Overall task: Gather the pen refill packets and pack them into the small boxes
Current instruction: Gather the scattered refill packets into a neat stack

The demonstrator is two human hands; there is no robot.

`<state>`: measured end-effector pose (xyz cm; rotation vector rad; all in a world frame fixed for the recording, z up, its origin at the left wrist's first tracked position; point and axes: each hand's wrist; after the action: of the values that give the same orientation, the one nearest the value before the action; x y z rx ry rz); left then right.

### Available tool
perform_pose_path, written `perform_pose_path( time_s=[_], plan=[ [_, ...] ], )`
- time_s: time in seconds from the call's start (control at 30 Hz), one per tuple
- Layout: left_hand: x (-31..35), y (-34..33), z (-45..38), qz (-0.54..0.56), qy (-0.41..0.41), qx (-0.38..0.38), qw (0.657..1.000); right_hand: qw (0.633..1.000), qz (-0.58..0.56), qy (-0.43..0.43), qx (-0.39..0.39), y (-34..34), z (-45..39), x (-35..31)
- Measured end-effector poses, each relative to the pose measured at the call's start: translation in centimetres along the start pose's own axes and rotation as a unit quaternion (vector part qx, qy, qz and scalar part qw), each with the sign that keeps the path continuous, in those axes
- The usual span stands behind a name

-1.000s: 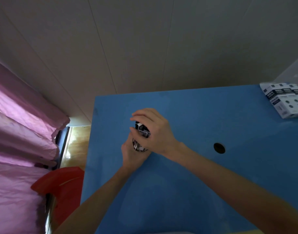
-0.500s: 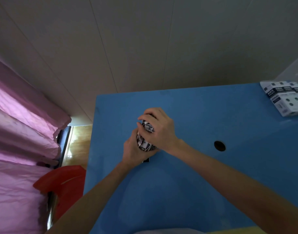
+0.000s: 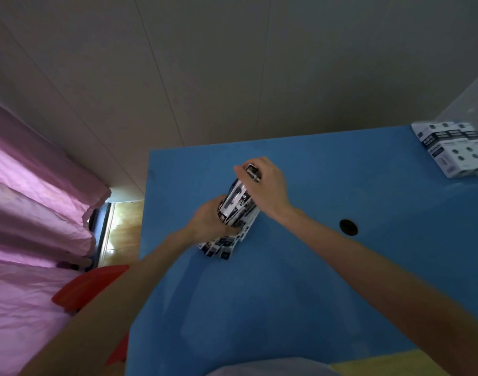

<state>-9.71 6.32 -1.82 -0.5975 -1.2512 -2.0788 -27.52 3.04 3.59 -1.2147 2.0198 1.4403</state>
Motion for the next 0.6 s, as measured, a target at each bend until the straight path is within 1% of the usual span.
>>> perform_pose_path(
  time_s=[0.07,0.1,0.13,0.17,0.2,0.27,0.3,0.33,0.37,0.5,0.6],
  plan=[
    [0.8,1.5,-0.5,-0.145,-0.014,-0.026,0.989,0.996,-0.003,-0.047,-0.069,1.4,1.0,2.3],
    [1.2,1.8,-0.7,-0.220,-0.024,-0.030,0.975,0.993,0.010,-0.043,-0.109,2.0,1.7,3.5],
    [1.6,1.9,-0.7,-0.288,-0.032,-0.034,0.957,0.988,0.037,-0.017,-0.150,2.6,2.5,4.5],
    [1.9,1.7,-0.7,-0.343,-0.039,-0.035,0.938,0.978,0.078,0.029,-0.190,3.0,3.4,5.4],
    [2.1,1.4,-0.8,-0.381,-0.043,-0.034,0.923,0.960,0.129,0.084,-0.235,3.2,4.2,6.0],
    [2.5,0.8,-0.7,-0.408,-0.044,-0.024,0.911,0.901,0.221,0.170,-0.333,3.0,5.6,6.8],
    [2.6,0.6,-0.8,-0.414,-0.043,-0.019,0.909,0.869,0.254,0.190,-0.380,2.5,6.1,7.0],
    [2.7,0.4,-0.8,-0.420,-0.043,-0.018,0.906,0.846,0.274,0.195,-0.414,1.9,6.4,7.1],
    [2.7,0.3,-0.8,-0.426,-0.041,-0.022,0.904,0.835,0.282,0.193,-0.430,1.3,6.5,7.2],
    [2.3,0.0,-0.9,-0.424,-0.028,-0.031,0.905,0.833,0.285,0.190,-0.435,0.4,5.3,6.6],
    [1.7,-0.3,-0.8,-0.409,-0.045,-0.020,0.911,0.826,0.291,0.198,-0.440,0.2,4.2,6.2]
  ],
)
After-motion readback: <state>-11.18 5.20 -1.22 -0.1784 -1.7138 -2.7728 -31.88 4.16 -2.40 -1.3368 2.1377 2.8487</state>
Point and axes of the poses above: each hand's wrist, its own z-axis away from the middle knuckle, its own y-axis out of the back of the hand, x = y × z, and after that the axes turned 15 degrees about y, right-handed
